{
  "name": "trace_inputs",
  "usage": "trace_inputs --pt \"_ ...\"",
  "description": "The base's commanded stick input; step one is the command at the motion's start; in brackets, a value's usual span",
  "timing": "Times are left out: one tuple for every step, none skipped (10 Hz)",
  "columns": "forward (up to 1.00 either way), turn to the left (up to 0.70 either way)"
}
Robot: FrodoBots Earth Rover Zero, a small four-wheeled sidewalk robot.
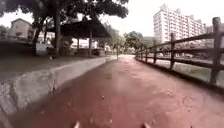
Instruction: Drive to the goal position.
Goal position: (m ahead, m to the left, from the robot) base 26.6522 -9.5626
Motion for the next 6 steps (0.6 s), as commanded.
trace_inputs --pt "0.7 -0.35" --pt "0.7 -0.35" --pt "0.7 0.0" --pt "0.7 0.0" --pt "0.7 0.0" --pt "0.7 0.0"
